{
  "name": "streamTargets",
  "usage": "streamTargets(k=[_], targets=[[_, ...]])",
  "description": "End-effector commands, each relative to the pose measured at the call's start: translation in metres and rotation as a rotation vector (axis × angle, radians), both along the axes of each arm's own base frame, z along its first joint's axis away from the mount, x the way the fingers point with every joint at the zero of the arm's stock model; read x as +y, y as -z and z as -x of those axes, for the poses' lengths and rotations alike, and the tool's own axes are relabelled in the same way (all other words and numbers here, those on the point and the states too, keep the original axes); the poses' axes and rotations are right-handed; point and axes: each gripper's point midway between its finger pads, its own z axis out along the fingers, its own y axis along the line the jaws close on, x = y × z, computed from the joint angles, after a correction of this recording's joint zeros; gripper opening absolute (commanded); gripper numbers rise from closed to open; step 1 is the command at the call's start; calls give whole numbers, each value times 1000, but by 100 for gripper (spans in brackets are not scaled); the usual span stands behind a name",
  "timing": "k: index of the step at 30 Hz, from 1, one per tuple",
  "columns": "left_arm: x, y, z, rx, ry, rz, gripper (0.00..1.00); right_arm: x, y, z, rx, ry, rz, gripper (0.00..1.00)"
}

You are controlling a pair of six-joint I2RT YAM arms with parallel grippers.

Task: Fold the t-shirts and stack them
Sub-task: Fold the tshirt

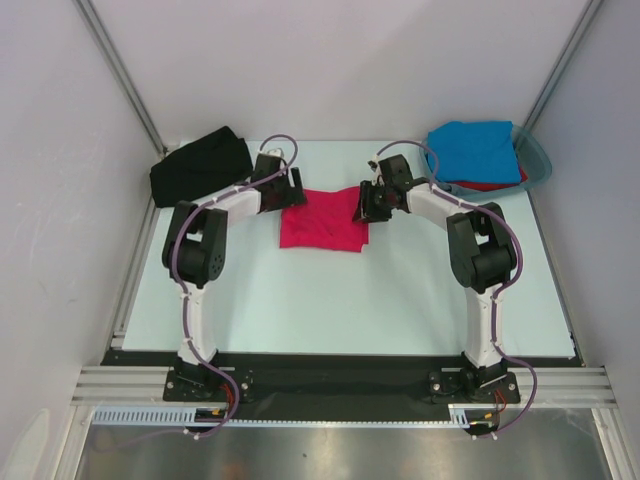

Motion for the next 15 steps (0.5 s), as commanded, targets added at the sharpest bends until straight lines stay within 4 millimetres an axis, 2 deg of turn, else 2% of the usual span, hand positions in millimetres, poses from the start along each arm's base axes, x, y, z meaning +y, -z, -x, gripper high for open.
streamTargets(k=[1,3,6,7,9,10,11,15], targets=[[-28,-30,-22,-89,48,120,82,-2,-2,-6,-16,14,-5,42],[-40,-29,-19,-73,84,190,79,-3,-2,-7,-16,17,-5,42],[-61,-33,-14,-61,137,343,64,-3,-2,-7,-14,19,-4,42],[-66,-35,-13,-72,149,395,46,-3,-2,-7,-14,19,-4,42],[-75,-34,-6,-28,167,535,28,-4,-1,-6,-11,19,-1,42],[-76,-34,-5,-40,173,571,11,-5,0,-5,-7,19,2,42],[-73,-33,-4,-30,171,596,1,-5,-1,-5,-10,18,2,42],[-65,-33,3,-9,148,663,0,-7,-2,-3,-12,20,6,42]])
